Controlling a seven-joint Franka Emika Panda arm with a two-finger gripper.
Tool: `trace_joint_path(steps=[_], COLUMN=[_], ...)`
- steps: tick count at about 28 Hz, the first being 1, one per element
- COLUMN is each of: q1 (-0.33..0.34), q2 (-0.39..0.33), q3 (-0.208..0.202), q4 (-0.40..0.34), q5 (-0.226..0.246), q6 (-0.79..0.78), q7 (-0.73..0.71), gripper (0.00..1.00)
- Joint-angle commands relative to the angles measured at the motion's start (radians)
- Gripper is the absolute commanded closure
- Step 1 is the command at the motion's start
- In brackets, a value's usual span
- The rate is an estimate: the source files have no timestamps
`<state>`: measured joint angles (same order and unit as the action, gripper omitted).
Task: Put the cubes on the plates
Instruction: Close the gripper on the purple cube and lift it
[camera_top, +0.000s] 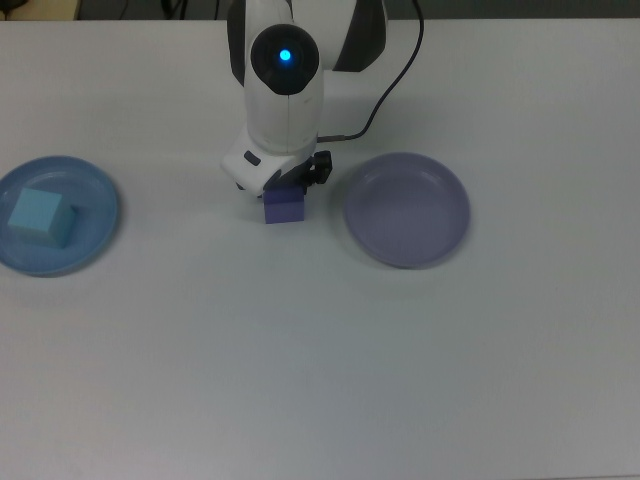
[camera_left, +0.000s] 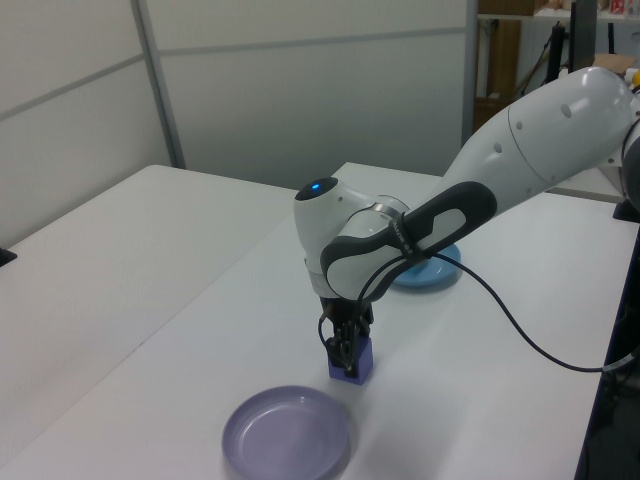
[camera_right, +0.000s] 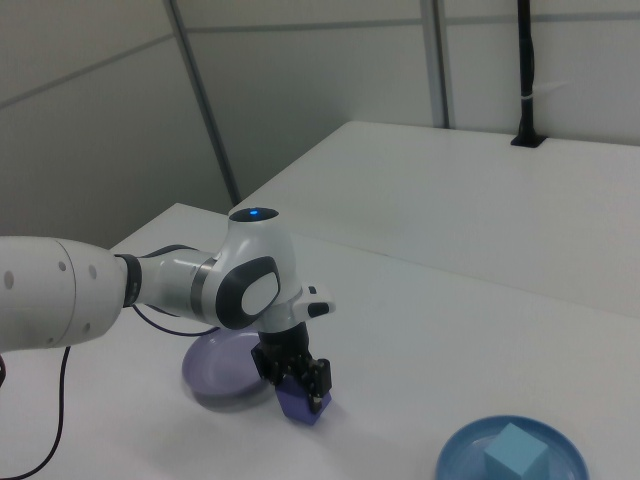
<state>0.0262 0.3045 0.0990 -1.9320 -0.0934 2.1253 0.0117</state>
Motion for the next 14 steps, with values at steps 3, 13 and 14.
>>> trace_joint_path(steps=[3,13,14], q1=[0.001,0.101,0.127], q2=[-0.039,-0.068,-0.068], q3=[-0.005,0.002,0.004], q4=[-0.001,0.163,0.175], q5=[-0.014,0.021,0.021], q6=[0.015,-0.087,-0.085], q7=[0.024,0.089,0.111], gripper=[0.96,0.93,0.93])
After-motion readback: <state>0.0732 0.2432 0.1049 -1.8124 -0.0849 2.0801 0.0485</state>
